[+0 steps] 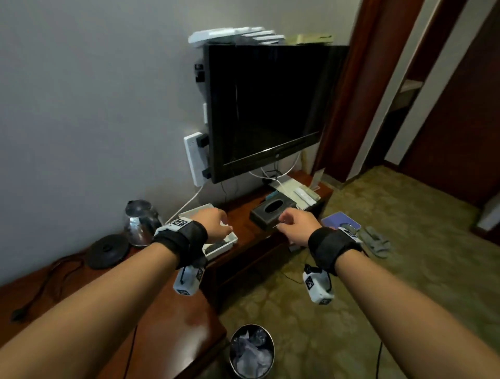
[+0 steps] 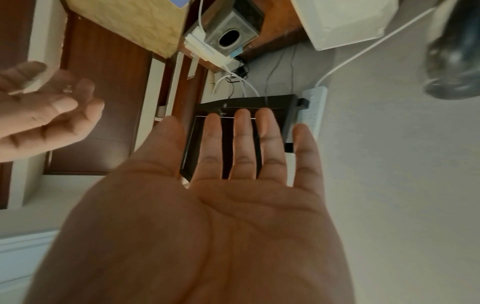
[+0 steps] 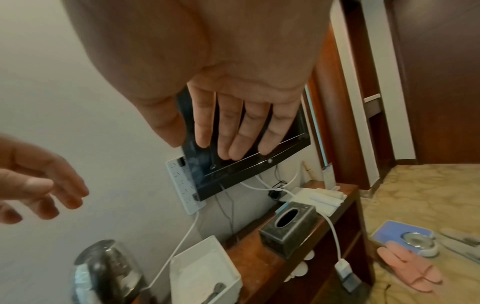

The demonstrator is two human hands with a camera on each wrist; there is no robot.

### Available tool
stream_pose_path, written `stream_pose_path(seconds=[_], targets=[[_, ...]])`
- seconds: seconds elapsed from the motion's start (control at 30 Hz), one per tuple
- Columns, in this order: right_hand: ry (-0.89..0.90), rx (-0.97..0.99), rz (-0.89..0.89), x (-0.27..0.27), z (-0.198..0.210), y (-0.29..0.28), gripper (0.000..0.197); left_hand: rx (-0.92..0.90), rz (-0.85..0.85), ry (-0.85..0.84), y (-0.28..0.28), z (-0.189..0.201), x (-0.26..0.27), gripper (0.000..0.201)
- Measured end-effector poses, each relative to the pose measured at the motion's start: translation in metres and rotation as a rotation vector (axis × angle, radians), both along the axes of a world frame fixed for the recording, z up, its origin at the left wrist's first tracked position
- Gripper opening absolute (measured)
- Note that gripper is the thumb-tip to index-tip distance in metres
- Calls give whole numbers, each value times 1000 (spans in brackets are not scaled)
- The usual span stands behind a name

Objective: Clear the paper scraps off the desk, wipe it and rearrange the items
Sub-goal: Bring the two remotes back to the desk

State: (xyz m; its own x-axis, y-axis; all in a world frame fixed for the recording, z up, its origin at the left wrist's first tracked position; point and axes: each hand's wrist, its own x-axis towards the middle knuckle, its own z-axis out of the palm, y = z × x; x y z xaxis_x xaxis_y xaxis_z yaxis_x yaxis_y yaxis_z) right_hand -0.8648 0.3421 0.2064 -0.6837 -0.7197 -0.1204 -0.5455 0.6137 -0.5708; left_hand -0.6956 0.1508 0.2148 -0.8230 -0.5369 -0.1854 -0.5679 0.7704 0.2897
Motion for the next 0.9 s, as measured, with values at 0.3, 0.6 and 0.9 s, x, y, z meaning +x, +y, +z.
stream_pose_path(seconds=[0.3,0.6,0.9], targets=[[14,81,-22,-146,-3,91,20,101,-6,12,99,-19,-155,21],[-21,164,-27,-279,-31,96,17,118,35,-29,104,-49,-287,26],[-23,176,-102,-424,-31,79,19,175,-44,-4,83,-76,-466,33]])
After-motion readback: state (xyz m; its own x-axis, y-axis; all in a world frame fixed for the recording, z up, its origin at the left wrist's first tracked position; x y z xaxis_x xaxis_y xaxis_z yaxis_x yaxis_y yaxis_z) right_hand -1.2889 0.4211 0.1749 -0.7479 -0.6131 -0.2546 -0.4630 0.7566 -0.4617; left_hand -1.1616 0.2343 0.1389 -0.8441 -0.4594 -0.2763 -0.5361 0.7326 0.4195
